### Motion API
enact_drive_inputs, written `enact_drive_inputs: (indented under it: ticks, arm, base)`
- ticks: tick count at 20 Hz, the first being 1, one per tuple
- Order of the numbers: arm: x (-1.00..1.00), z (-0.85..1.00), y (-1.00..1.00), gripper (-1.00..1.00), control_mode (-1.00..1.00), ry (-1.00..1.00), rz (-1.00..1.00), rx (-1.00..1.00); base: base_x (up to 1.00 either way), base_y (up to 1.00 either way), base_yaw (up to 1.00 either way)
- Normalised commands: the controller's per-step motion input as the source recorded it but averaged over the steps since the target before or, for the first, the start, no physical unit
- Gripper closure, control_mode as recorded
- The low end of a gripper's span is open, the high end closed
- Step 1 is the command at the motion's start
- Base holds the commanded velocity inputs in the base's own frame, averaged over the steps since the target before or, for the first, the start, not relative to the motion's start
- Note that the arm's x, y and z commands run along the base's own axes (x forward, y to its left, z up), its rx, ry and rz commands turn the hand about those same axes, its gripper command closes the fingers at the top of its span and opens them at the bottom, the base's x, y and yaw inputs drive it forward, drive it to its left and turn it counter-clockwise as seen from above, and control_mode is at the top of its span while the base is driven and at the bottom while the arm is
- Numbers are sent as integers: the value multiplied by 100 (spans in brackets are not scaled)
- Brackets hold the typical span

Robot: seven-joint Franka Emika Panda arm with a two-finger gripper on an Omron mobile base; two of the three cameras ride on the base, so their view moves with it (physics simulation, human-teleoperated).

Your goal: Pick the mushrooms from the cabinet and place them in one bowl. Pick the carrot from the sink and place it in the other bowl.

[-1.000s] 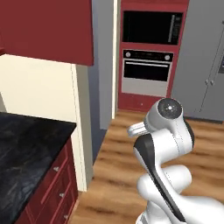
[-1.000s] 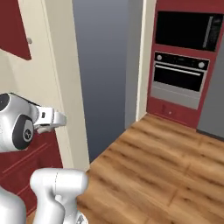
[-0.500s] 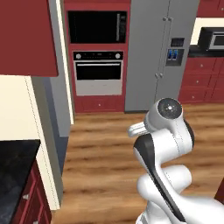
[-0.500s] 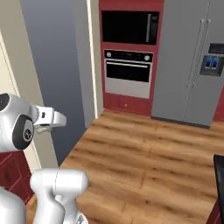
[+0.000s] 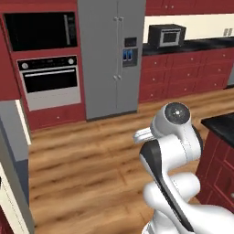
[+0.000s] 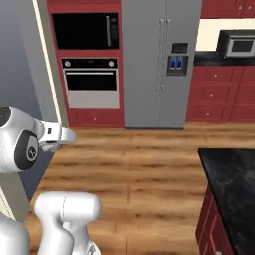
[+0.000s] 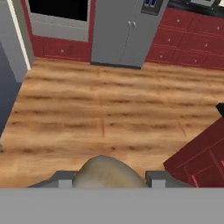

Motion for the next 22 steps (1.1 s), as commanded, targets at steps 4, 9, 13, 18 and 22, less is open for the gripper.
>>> enact_drive_inputs:
  ticks: [4, 9, 13, 18, 22]
  arm:
    - [0, 0, 0, 100, 100, 0, 0, 0]
    - [0, 0, 0, 100, 100, 0, 0, 0]
    - [0, 0, 0, 100, 100, 0, 0, 0]
    - [0, 0, 0, 100, 100, 0, 0, 0]
    - [0, 0, 0, 100, 100, 0, 0, 0]
  base:
    - [0, 0, -50]
    - [0, 0, -50]
    - [0, 0, -50]
    - [0, 0, -50]
    - [0, 0, -50]
